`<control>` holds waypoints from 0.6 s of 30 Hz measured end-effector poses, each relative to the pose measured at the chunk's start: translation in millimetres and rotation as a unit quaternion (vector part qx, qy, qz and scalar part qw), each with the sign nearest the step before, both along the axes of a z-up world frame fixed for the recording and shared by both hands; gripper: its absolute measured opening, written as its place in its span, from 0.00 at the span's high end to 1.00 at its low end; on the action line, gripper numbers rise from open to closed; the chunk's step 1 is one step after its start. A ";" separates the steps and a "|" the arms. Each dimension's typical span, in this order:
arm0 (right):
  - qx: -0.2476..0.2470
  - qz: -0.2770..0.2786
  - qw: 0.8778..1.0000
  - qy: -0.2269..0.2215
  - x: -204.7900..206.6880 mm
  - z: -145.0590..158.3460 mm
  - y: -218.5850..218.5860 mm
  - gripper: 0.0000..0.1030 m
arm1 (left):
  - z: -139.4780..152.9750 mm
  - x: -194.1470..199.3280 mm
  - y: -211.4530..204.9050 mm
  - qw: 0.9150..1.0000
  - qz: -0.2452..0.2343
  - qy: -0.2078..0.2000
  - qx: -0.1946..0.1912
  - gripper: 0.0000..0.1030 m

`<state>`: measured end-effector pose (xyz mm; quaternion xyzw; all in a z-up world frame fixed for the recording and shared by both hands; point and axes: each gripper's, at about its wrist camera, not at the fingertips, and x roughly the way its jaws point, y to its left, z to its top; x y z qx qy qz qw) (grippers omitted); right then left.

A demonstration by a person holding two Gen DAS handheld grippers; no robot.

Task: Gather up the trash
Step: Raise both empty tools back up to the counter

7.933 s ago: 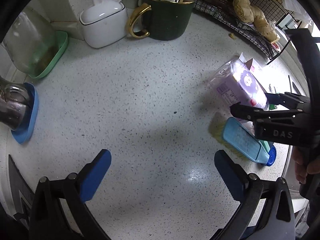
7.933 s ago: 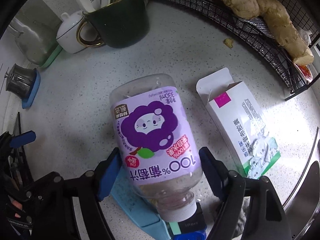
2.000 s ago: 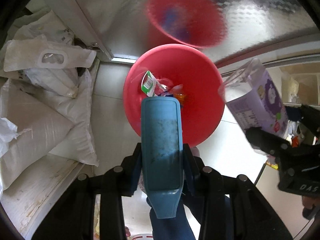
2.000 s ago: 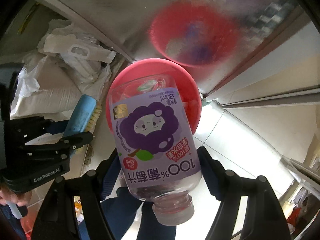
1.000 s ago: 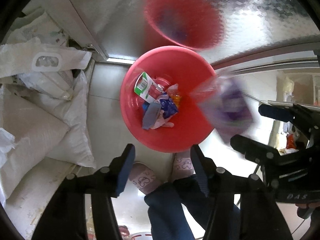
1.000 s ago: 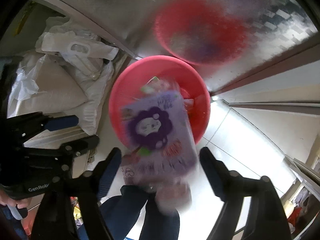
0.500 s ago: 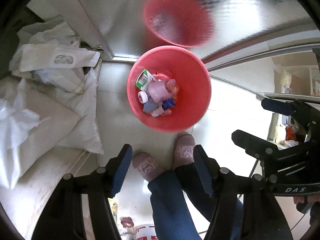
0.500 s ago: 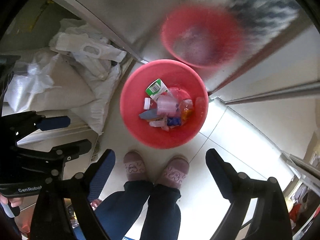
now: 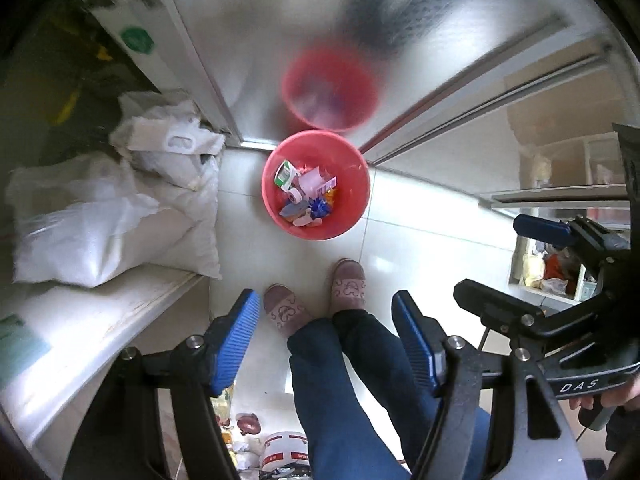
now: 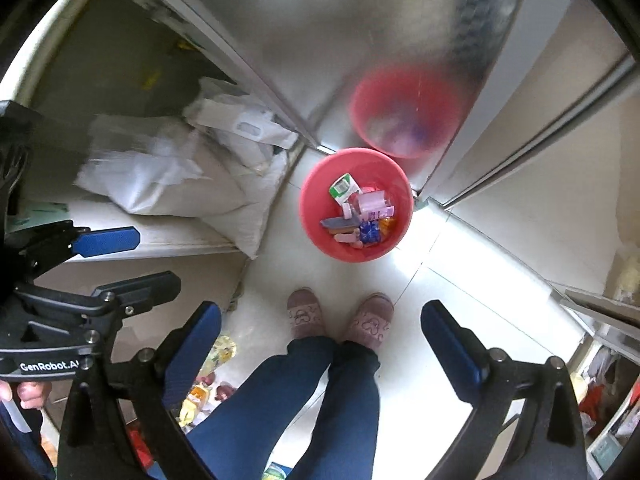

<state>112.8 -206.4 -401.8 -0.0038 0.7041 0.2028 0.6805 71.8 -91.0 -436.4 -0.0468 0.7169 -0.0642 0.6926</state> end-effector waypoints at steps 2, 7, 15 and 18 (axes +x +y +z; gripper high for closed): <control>0.003 0.003 1.000 -0.015 -5.5 28.4 -0.8 0.03 | 30.9 -8.2 -1.3 1.000 0.004 -0.012 0.001 0.36; 0.026 0.008 0.998 -0.062 -13.0 105.0 -5.9 0.01 | 109.9 -23.6 -1.0 0.999 0.024 -0.046 -0.003 0.36; 0.045 0.027 0.986 -0.159 -9.4 201.3 -3.1 0.01 | 219.3 -26.3 0.9 0.990 0.036 -0.138 0.022 0.36; 0.046 0.028 0.980 -0.191 -6.2 226.9 -2.9 0.01 | 243.6 -24.8 -0.1 0.985 0.043 -0.164 0.026 0.36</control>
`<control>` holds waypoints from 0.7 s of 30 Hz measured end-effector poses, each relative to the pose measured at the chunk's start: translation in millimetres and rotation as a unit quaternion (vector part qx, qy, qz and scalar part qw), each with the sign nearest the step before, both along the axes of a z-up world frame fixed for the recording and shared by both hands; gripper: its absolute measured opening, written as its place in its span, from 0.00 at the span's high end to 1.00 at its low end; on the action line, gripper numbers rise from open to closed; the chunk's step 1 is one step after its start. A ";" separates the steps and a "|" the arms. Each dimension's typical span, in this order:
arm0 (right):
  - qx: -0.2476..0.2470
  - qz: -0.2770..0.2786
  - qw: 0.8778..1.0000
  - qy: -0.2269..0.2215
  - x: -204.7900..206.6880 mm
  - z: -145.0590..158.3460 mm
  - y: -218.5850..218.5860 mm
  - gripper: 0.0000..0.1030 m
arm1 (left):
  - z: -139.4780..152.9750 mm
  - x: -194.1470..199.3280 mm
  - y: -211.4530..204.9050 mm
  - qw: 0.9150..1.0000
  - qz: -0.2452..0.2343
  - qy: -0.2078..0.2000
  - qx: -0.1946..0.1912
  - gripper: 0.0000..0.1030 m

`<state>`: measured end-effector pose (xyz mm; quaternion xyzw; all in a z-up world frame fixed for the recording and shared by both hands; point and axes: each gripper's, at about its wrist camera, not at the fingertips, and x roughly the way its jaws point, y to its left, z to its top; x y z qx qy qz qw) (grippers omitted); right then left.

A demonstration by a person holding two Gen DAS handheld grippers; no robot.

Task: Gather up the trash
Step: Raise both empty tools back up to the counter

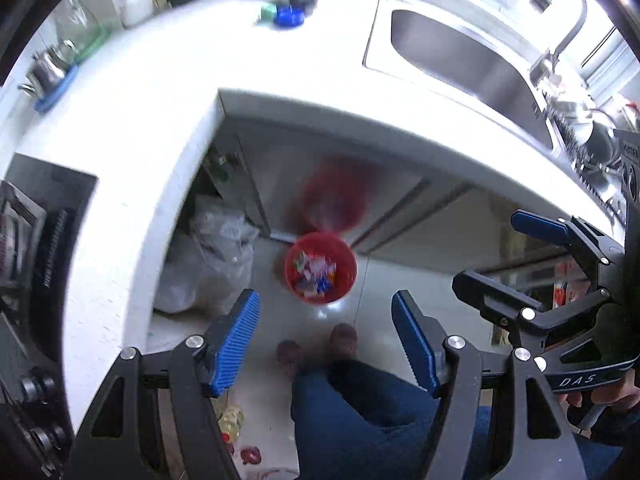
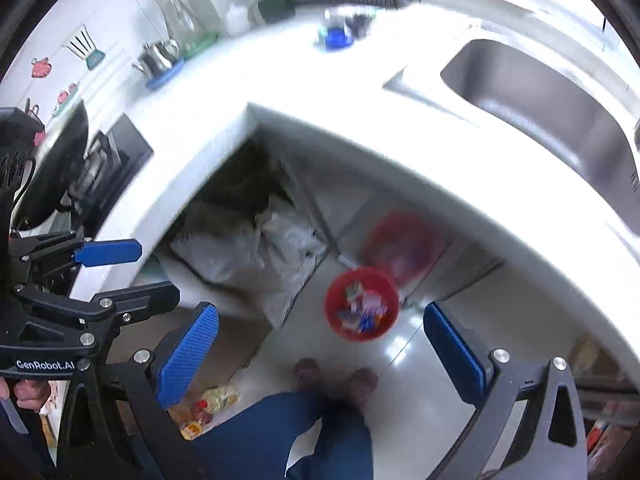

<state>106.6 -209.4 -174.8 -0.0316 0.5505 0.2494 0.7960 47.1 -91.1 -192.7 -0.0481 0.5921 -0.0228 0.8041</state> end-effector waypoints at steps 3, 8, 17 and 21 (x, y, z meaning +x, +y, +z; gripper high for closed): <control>0.003 0.004 1.000 -0.026 1.2 18.9 -0.2 0.01 | 20.5 1.9 3.3 1.000 0.002 -0.025 0.006 0.35; 0.020 0.008 0.998 -0.057 7.0 46.2 -2.0 0.01 | 46.3 2.6 5.8 0.998 0.006 -0.055 0.037 0.27; 0.029 0.005 0.996 -0.085 32.5 75.5 2.0 0.01 | 86.1 19.7 11.9 0.994 0.007 -0.093 0.057 0.27; 0.030 0.009 0.995 -0.090 46.8 84.4 5.0 0.01 | 97.3 36.0 17.9 0.992 0.003 -0.105 0.066 0.27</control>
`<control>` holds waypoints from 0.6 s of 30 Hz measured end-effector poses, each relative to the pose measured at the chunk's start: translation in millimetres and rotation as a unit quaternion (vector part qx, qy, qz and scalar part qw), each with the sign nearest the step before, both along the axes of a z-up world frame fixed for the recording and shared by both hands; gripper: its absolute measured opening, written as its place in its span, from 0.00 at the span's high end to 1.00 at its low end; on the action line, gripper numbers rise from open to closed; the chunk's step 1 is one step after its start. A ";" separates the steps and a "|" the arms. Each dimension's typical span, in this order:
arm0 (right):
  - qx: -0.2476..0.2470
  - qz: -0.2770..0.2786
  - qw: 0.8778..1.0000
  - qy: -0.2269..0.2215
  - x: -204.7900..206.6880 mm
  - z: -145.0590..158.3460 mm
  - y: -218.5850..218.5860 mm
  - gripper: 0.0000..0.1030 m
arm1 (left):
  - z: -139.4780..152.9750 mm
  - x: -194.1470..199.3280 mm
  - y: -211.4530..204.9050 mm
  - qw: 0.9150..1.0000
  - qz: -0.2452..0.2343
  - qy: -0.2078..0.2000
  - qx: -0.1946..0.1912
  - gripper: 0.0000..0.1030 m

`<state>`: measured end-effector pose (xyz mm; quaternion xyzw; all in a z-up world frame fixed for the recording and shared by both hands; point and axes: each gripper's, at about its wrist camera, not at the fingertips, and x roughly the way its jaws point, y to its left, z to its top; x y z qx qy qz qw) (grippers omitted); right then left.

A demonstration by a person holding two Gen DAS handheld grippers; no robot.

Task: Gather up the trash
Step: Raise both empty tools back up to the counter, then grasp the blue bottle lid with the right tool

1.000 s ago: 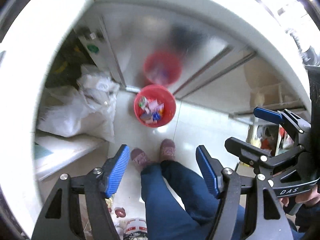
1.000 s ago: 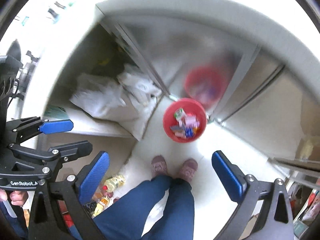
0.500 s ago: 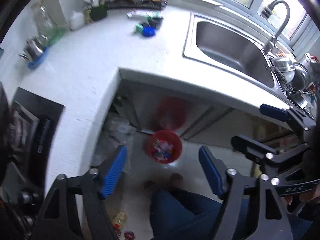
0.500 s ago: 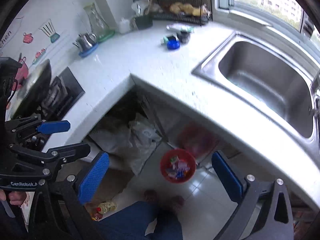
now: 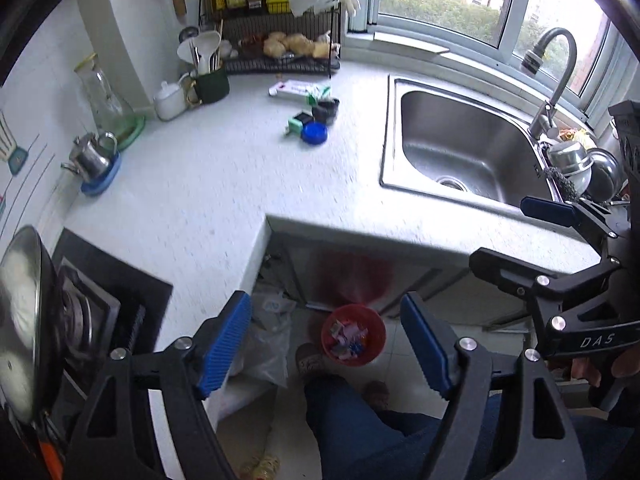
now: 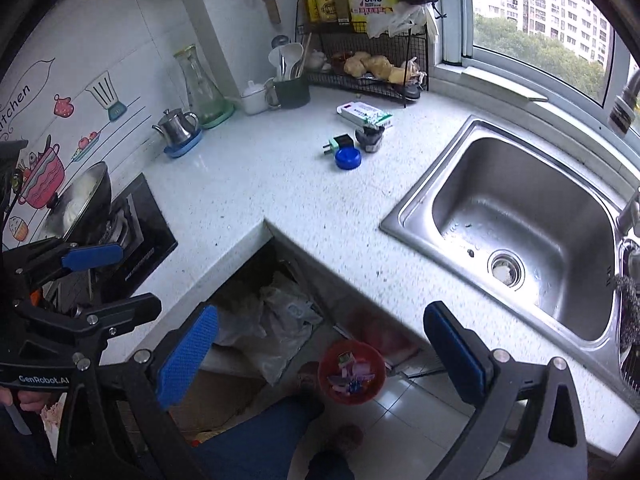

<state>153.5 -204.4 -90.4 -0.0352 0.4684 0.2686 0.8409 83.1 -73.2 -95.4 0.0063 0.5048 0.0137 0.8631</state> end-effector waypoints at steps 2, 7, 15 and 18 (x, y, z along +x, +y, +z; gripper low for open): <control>-0.002 0.000 1.000 -0.003 8.9 3.5 2.2 0.00 | 4.3 13.8 6.2 1.000 -0.005 -0.006 0.001 0.27; -0.007 -0.017 1.000 -0.002 42.6 1.9 6.3 0.01 | 6.9 58.9 23.1 1.000 -0.026 -0.007 0.002 0.24; -0.015 -0.054 0.998 0.024 110.3 -2.5 28.3 0.01 | -2.6 156.2 61.4 0.998 -0.055 0.018 -0.013 0.22; -0.019 -0.069 0.997 0.037 134.8 -7.6 37.1 0.01 | -11.5 188.1 75.5 0.997 -0.069 0.033 -0.011 0.20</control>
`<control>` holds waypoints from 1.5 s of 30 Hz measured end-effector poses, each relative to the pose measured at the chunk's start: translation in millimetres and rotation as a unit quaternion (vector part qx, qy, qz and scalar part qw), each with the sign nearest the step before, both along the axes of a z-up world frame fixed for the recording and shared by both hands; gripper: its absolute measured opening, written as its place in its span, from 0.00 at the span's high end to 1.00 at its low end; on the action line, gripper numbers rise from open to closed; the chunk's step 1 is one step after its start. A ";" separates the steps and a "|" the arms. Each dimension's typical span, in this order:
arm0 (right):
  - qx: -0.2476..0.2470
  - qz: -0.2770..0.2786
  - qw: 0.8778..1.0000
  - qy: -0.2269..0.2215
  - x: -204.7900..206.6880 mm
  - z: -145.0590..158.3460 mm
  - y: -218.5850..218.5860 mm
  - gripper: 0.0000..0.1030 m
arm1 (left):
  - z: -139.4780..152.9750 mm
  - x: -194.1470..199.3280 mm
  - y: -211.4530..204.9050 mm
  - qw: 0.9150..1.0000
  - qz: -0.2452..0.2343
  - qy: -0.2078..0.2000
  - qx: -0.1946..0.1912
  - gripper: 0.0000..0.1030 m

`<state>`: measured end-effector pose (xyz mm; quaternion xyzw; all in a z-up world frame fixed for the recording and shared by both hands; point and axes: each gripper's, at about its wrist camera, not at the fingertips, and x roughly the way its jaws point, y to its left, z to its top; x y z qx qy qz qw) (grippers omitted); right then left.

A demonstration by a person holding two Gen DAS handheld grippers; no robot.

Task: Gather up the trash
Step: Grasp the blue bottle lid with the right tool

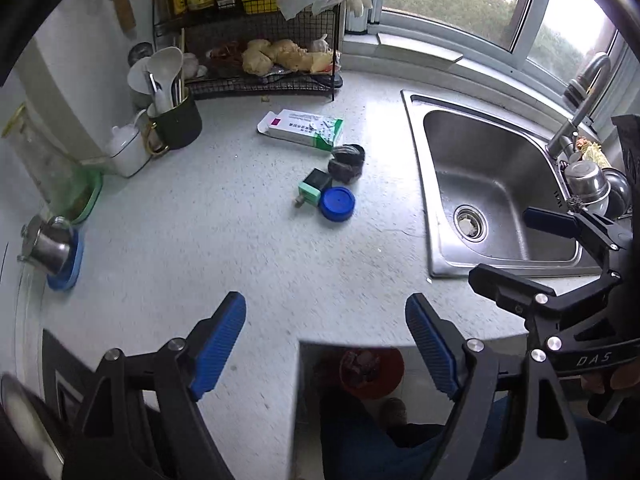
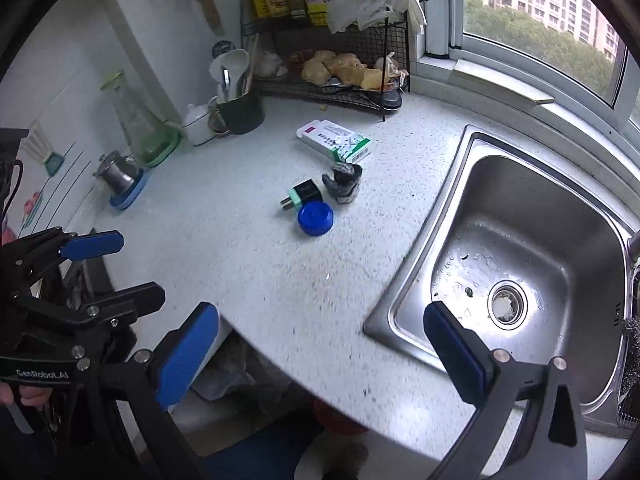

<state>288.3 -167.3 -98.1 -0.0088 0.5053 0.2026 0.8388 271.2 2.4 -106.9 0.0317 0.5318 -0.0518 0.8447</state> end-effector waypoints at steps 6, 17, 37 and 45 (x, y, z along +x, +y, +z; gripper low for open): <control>-0.021 -0.019 0.999 0.031 39.4 -20.4 20.8 0.01 | -21.8 53.8 33.7 0.999 -0.015 0.036 -0.012 0.16; -0.051 -0.029 0.994 0.092 97.4 -73.9 58.4 0.01 | -66.3 115.6 80.9 0.996 -0.024 0.086 -0.013 0.16; -0.089 -0.011 0.990 0.108 133.2 -104.6 79.2 0.25 | -107.7 135.1 96.1 0.989 -0.033 0.135 -0.049 0.16; -0.123 0.014 0.989 0.081 130.6 -95.4 99.2 0.58 | -100.4 141.8 98.3 0.992 -0.042 0.115 -0.036 0.16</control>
